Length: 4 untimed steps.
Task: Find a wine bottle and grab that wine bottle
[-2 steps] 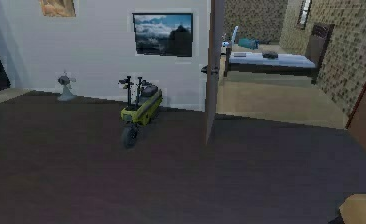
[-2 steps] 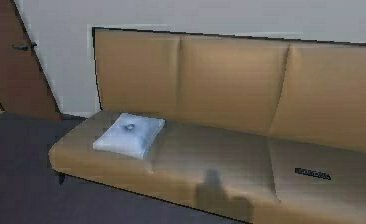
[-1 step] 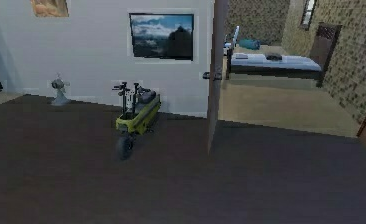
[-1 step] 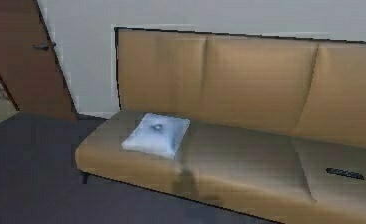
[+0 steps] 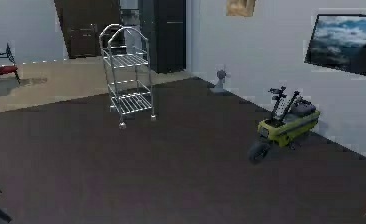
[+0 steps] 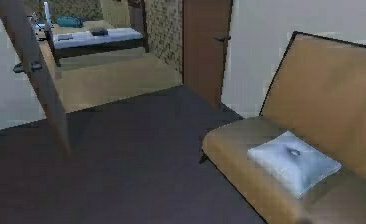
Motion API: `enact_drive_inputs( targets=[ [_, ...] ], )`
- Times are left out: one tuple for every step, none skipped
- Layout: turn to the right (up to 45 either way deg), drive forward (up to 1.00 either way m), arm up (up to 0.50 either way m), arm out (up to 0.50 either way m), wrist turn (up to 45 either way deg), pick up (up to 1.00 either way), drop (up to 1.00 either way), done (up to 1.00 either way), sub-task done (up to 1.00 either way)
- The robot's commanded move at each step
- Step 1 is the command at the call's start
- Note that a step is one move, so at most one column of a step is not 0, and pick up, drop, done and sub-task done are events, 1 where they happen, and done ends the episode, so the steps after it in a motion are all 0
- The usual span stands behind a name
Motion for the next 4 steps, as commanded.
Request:
enact_drive_inputs(
  targets=[
    [-24.0,0.00,0.00,0.00,0.0,0.00,0.00,0.00,0.00],
    [0.0,0.60,0.00,0.00,0.0,0.00,0.00,0.00,0.00],
    [-12.0,0.00,0.00,0.00,0.0,0.00,0.00,0.00,0.00],
    [0.0,1.00,0.00,0.00,0.0,0.00,0.00,0.00,0.00]
  ],
)
